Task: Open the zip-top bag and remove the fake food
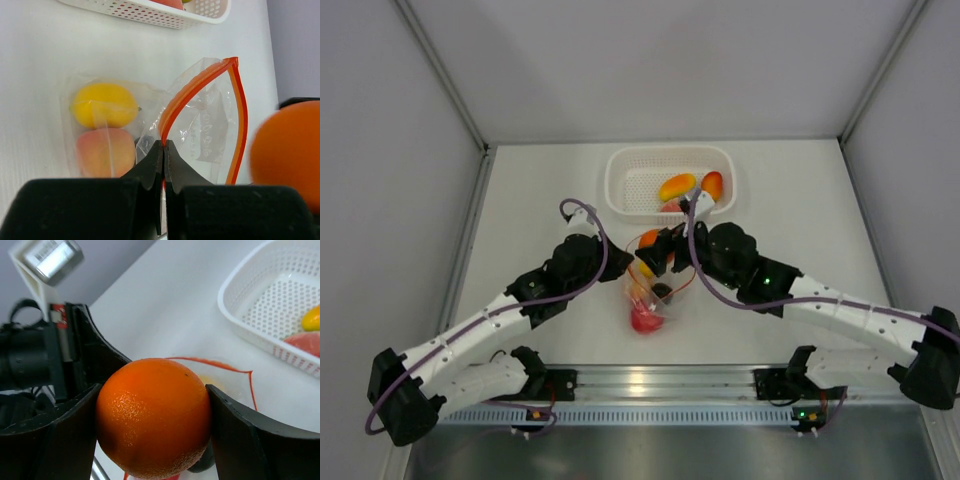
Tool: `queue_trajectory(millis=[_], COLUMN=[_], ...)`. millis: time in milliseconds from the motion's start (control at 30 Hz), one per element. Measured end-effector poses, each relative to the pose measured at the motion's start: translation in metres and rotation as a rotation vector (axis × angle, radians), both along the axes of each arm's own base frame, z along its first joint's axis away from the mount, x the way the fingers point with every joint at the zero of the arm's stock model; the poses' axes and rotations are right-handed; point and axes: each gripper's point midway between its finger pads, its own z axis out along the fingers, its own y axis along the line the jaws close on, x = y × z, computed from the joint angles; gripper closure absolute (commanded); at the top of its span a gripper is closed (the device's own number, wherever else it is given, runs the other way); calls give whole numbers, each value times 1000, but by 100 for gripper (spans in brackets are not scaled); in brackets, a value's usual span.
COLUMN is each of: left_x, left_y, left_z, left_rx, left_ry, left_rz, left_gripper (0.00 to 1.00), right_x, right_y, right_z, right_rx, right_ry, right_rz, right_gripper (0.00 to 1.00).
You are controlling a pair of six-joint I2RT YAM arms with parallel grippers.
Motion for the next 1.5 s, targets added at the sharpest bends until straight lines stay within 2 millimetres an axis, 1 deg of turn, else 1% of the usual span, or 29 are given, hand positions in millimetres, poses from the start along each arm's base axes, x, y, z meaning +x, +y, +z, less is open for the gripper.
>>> queue_trajectory(millis=[33,67,133,200,267,333,367,433,467,533,633,667,700,733,767,800,867,900,967,1033,1067,1167,1233,1267,1300,1400,1467,1500], left_x=[0,0,0,1,2,4,5,7,7,8,9,9,10,11,12,12,14,15,18,20,21,22,23,23,23,24,25,25], left_y=[0,0,1,3,6,8,10,12,13,15,16,15,15,15,15,15,13,12,9,7,6,5,4,5,4,5,5,5], left_z=[0,0,-1,-2,0,3,5,7,8,11,18,22,25,29,32,34,38,37,36,31,29,27,30,31,32,34,34,34], left_rx=[1,1,6,15,23,30,33,40,44,53,56,54,51,47,44,41,37,39,47,58,62,67,63,62,60,55,54,52], left_ry=[1,1,2,6,3,-2,-6,-13,-15,-20,-31,-37,-43,-50,-55,-59,-62,-60,-52,-41,-36,-31,-35,-37,-38,-40,-39,-39], left_rz=[0,1,5,13,28,43,51,63,67,72,72,74,76,78,79,80,81,81,81,81,81,81,83,85,86,92,97,100], left_gripper=[100,100,100,100,100,100,100,100,100,100,100,100,100,100,100,100,100,100,100,100,100,100,100,100,100,100,100,100], right_x=[-2,-2,0,13,38,70,91,126,144,177,229,241,254,262,270,276,282,283,284,283,283,282,275,268,258,222,193,175], right_y=[-6,-12,-25,-42,-63,-83,-94,-105,-110,-115,-114,-114,-114,-115,-116,-117,-118,-119,-121,-122,-123,-122,-117,-115,-113,-109,-102,-98], right_z=[21,36,57,71,81,84,83,78,73,56,21,7,-9,-21,-39,-55,-79,-88,-99,-101,-98,-86,-73,-62,-53,-22,5,17], right_rx=[33,56,90,108,108,75,49,12,-13,-74,-166,-197,-227,-251,-286,-319,-369,-393,-429,-447,-446,-423,-377,-341,-307,-194,-106,-70], right_ry=[-37,-65,-104,-134,-156,-155,-147,-131,-116,-72,6,34,62,82,114,141,180,195,215,219,216,204,203,197,199,197,178,168], right_rz=[-3,-14,-45,-102,-202,-302,-356,-429,-461,-504,-536,-543,-548,-553,-553,-554,-553,-550,-549,-547,-551,-550,-513,-490,-463,-380,-305,-263], right_gripper=[55,55,54,54,54,52,52,48,47,45,44,43,39,36,32,24,18,1,1,1,0,0,11,15,23,38,40,43])
